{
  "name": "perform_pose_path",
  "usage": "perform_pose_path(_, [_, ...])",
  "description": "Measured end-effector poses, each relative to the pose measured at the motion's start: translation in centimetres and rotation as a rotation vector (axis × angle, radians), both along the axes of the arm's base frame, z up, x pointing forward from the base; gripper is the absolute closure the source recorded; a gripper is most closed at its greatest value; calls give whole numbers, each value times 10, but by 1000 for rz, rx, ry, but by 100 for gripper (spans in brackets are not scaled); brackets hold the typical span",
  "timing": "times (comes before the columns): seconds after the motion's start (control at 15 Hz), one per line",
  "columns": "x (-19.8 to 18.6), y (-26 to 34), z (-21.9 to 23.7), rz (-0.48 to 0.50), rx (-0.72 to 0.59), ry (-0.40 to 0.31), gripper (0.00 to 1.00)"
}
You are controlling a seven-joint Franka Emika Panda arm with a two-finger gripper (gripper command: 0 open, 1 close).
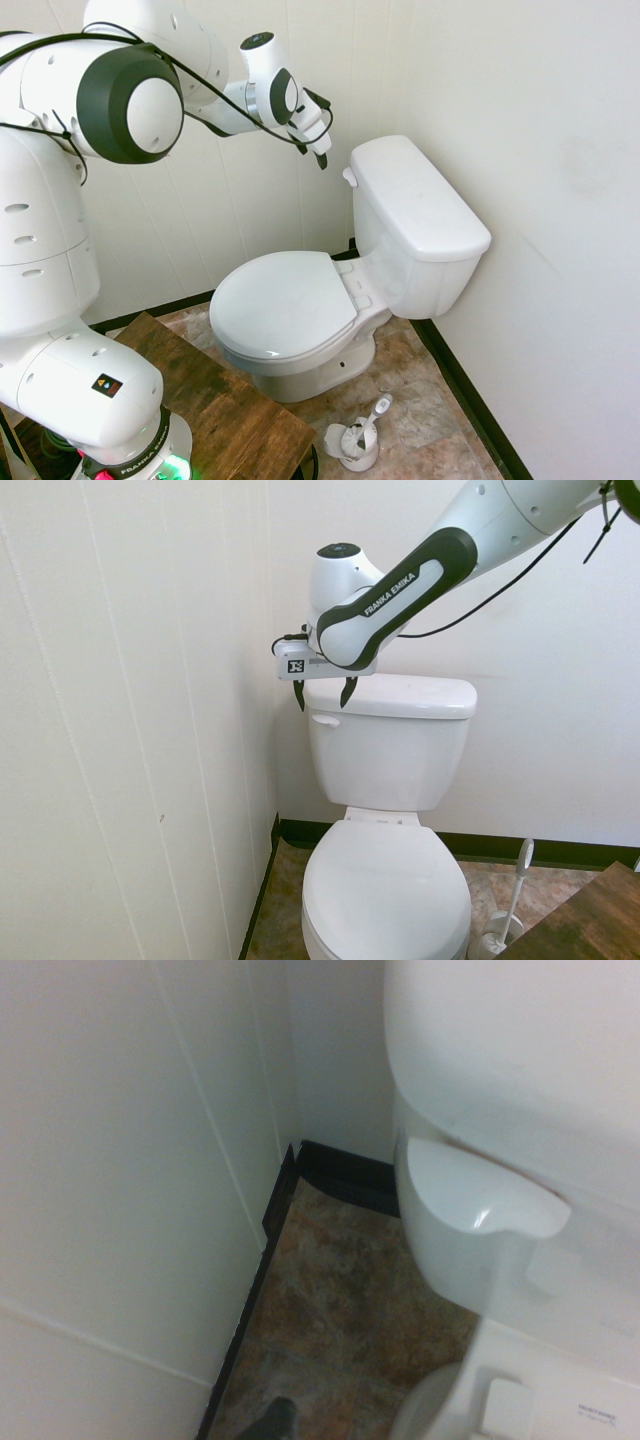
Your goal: Flush the toilet
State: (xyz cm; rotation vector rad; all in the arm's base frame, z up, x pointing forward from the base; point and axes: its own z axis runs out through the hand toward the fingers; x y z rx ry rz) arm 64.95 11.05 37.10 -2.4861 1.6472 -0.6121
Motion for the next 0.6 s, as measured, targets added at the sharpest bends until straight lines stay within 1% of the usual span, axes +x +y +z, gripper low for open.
perform_pose_path(0.27, [26,-11,-6,-58,-13,-32,100])
perform_pose_path(0.6, [49,-23,-14,-99,-18,-72,100])
